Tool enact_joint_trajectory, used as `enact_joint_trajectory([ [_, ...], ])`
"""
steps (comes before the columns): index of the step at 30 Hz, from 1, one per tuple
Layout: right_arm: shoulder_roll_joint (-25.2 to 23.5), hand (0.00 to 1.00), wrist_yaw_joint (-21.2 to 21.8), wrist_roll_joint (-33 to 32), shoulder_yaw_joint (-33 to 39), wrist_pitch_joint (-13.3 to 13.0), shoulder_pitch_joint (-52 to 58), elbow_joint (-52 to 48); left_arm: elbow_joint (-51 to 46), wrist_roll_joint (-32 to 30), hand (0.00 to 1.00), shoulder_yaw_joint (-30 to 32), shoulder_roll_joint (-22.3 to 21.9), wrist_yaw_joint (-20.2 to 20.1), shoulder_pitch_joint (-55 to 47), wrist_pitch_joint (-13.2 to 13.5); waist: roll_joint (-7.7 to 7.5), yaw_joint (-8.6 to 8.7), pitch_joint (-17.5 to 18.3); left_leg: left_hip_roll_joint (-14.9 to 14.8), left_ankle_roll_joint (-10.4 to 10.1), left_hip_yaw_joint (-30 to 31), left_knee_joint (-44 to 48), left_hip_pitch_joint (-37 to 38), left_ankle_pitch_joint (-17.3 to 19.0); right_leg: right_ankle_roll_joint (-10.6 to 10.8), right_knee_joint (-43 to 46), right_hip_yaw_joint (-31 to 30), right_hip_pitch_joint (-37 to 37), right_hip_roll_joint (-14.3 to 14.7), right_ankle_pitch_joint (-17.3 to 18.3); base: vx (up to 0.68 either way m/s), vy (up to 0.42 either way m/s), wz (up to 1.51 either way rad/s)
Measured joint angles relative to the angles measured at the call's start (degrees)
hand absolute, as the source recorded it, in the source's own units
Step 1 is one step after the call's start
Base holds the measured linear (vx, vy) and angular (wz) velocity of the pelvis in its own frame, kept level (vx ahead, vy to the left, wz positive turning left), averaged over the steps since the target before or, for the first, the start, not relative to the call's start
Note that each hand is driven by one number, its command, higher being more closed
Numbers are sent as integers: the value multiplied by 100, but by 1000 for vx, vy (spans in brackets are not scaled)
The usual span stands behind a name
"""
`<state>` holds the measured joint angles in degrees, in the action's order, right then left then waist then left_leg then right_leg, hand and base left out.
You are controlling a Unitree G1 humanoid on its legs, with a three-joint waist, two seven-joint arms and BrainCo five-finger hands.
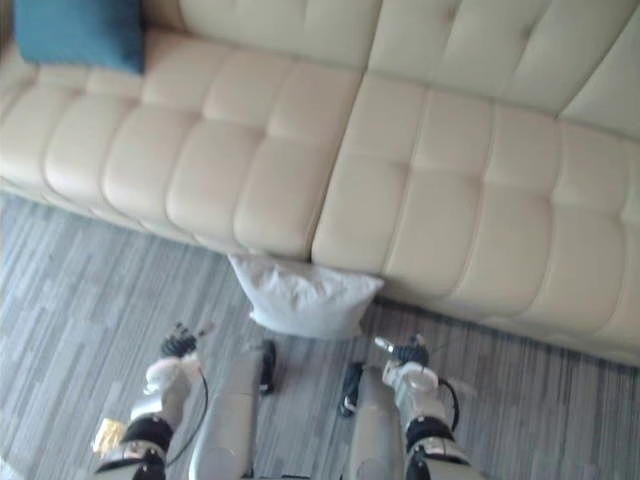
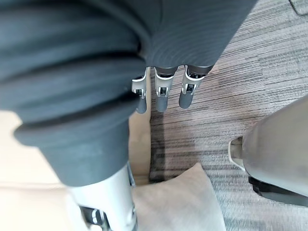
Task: Pick up cushions and gather them together orderly.
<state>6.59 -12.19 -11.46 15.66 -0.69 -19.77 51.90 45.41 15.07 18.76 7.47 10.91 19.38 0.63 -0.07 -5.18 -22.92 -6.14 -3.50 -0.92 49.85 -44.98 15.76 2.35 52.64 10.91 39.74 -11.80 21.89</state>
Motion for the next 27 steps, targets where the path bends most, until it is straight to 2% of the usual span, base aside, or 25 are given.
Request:
enact_joint_trajectory([
  [4,158,0,-28,-106,16,8,-648,-183,-160,111,0,25,412,43,685,8,-13,8,-217,-26,18,95,112,-1049,-148,-48,260,-57,1122,19,-88,-221,-50,0],
  [6,297,0,-28,-224,-15,6,-1000,-276,-282,204,0,-173,621,52,1023,23,-21,15,-279,-24,1,127,133,-1490,-319,-51,386,-70,1585,18,-118,-181,-68,5],
  [10,649,0,-35,-273,-220,-94,-1986,-637,-537,246,0,-735,1056,132,2002,122,-68,27,-654,-25,-25,149,318,-2357,-627,-102,778,-156,2519,12,-250,-116,-61,12],
  [14,818,0,-58,-438,-540,-154,-2724,-965,-675,246,0,-1153,1159,135,2647,151,-68,50,-827,-34,-5,201,742,-3112,-724,-163,1263,-202,3268,1,-264,-29,-14,3],
  [15,828,0,-91,-437,-699,-190,-2997,-1115,-714,247,0,-1320,1163,141,2909,153,-65,70,-930,-37,-25,226,926,-3335,-732,-233,1449,-210,3479,-10,-241,-4,3,5],
  [19,807,0,-244,-410,-988,-230,-3407,-1299,-898,252,0,-1624,1126,206,3353,183,-61,137,-957,-24,-35,291,1149,-3801,-736,-240,1739,-216,3940,-22,-182,-9,10,6],
  [20,808,100,-259,-329,-1081,-242,-3407,-1341,-939,262,0,-1651,1102,298,3433,188,-61,174,-957,-19,-34,302,1148,-3851,-736,-209,1766,-217,4001,-26,-162,0,0,0],
  [21,808,100,-260,-274,-1111,-245,-3407,-1372,-979,267,0,-1651,1088,326,3445,189,-61,180,-957,-21,-31,304,1144,-3862,-734,-206,1771,-218,4021,-27,-160,-43,21,-2],
  [22,763,100,-292,-193,-1164,-245,-3408,-1487,-1107,280,100,-1741,1039,431,3497,200,-61,180,-957,-26,-36,310,1118,-3897,-739,-196,1778,-225,4085,-20,-150,-45,17,-3],
  [27,669,100,-442,-189,-1377,-278,-3458,-1763,-1420,299,100,-1815,848,886,3615,214,-61,186,-956,-11,-188,329,700,-3902,-956,-231,1618,-152,4194,-2,-170,-47,-12,10],
])
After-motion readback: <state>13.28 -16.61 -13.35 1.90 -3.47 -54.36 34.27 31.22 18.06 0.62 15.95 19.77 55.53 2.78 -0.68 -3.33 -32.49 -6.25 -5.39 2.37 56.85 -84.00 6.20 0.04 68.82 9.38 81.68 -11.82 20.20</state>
